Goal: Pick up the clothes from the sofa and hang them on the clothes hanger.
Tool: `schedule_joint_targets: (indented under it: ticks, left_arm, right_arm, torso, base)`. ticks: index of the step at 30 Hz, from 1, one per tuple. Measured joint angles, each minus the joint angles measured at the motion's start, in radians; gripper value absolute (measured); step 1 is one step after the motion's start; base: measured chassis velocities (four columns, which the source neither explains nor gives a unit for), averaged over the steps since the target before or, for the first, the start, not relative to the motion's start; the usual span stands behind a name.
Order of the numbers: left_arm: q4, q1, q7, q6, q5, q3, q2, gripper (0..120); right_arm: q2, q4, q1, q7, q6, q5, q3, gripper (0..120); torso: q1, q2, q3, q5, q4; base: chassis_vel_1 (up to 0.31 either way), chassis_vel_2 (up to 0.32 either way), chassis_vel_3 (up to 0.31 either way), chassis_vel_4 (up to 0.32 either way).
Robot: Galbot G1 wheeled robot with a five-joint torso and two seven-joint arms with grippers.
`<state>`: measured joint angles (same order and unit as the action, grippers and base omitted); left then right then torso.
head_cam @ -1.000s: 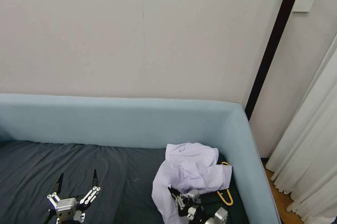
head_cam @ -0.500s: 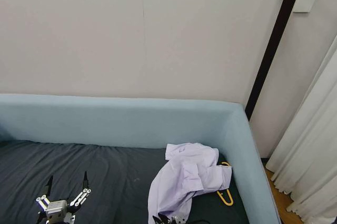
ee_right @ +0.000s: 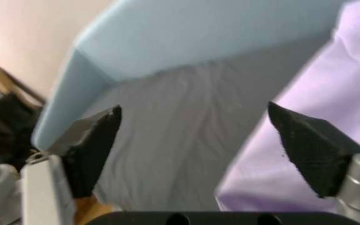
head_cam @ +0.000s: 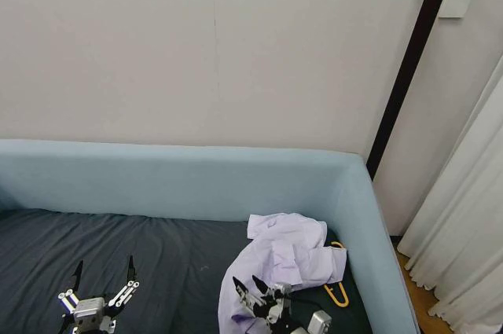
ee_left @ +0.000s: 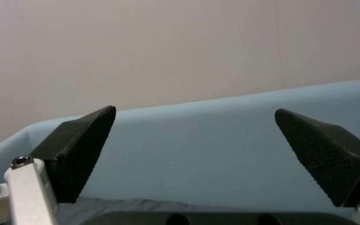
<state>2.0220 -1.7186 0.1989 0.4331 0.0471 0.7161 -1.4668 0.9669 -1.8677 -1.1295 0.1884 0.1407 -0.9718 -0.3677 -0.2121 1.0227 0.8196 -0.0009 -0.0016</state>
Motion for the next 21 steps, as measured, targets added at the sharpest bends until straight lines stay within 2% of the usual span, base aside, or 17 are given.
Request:
schedule_joint_targets:
  ticks: [4, 5, 8, 11, 15, 21]
  left_arm:
    - [-0.004, 0.000, 0.000, 0.000, 0.012, -0.015, -0.005, 100]
    - [-0.004, 0.000, 0.000, 0.000, 0.012, -0.015, -0.005, 100]
    - [-0.006, -0.001, 0.001, 0.000, 0.013, -0.013, 0.002, 100]
    - [-0.013, 0.002, 0.002, 0.000, 0.013, -0.006, 0.009, 100]
    - [-0.023, 0.008, 0.003, -0.001, 0.013, -0.007, 0.015, 100]
    - [-0.031, 0.017, 0.003, -0.004, 0.013, -0.010, 0.017, 100]
  right_arm:
    - [0.081, 0.057, 0.046, 0.302, -0.100, -0.021, 0.040, 100]
    - [0.081, 0.057, 0.046, 0.302, -0.100, -0.021, 0.040, 100]
    - [0.140, 0.148, 0.101, 0.419, -0.171, -0.106, 0.119, 100]
    - [0.168, 0.224, 0.136, 0.438, -0.207, -0.141, 0.166, 100]
    - [0.179, 0.334, 0.176, 0.430, -0.249, -0.122, 0.171, 100]
    - [0.191, 0.397, 0.202, 0.411, -0.259, -0.112, 0.168, 100]
  torso:
    - [0.000, 0.000, 0.000, 0.0003, 0.0006]
    - [0.000, 0.000, 0.000, 0.0003, 0.0006]
    - [0.000, 0.000, 0.000, 0.0001, 0.0006]
    - [0.000, 0.000, 0.000, 0.0001, 0.0006]
    - [0.000, 0.000, 0.000, 0.0000, 0.0003]
    - [0.000, 0.000, 0.000, 0.0000, 0.0004]
  base:
    - [0.000, 0.000, 0.000, 0.000]
    - [0.000, 0.000, 0.000, 0.000]
    - [0.000, 0.000, 0.000, 0.000]
    - [0.000, 0.000, 0.000, 0.000]
    - [0.000, 0.000, 0.000, 0.000]
    - [0.000, 0.000, 0.000, 0.000]
